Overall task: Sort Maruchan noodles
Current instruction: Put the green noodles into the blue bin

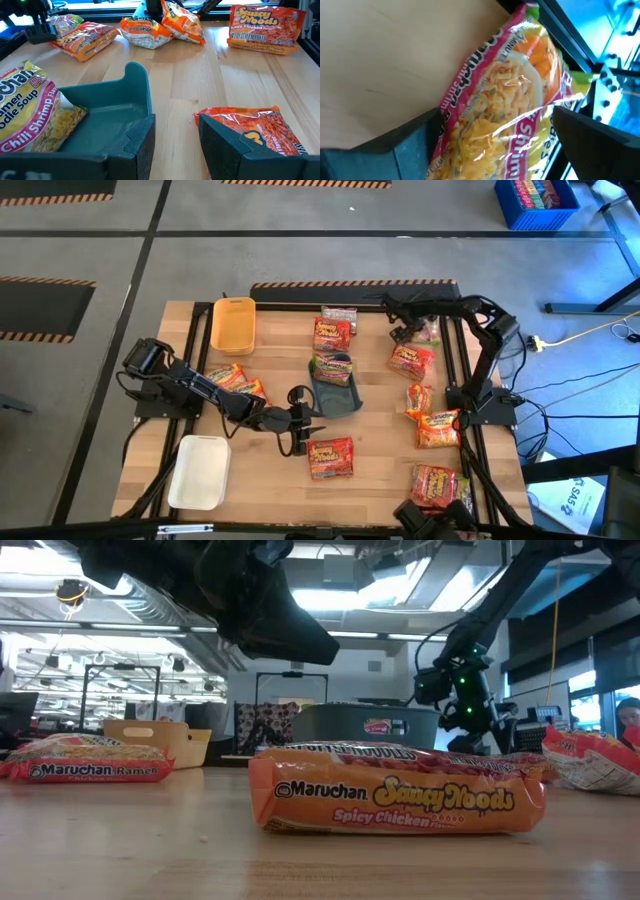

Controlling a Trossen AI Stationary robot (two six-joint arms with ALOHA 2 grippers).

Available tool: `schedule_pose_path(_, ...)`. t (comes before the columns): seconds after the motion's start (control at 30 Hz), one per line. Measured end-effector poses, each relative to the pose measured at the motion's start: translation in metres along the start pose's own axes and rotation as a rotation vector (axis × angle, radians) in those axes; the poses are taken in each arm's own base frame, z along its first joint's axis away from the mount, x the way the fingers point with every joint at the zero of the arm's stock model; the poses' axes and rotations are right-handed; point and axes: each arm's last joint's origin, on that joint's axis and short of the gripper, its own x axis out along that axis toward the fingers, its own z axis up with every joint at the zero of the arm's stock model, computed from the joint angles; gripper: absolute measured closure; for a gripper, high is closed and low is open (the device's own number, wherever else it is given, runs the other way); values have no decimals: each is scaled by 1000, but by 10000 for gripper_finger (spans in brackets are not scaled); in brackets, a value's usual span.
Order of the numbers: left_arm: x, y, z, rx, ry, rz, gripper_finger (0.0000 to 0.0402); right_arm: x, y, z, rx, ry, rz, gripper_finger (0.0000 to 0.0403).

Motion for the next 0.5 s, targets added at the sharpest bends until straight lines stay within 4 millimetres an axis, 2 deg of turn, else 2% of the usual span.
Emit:
schedule_pose_path(0.3,0,0,0,0,0,0,259,-1,1,0,18,6,40,45)
schedule_pose_path(0.4,0,0,0,0,0,0,259,-1,2,-1,20,8,46,70)
schedule_pose_path(0.5,0,0,0,0,0,0,259,-1,1,-1,17,6,29,112)
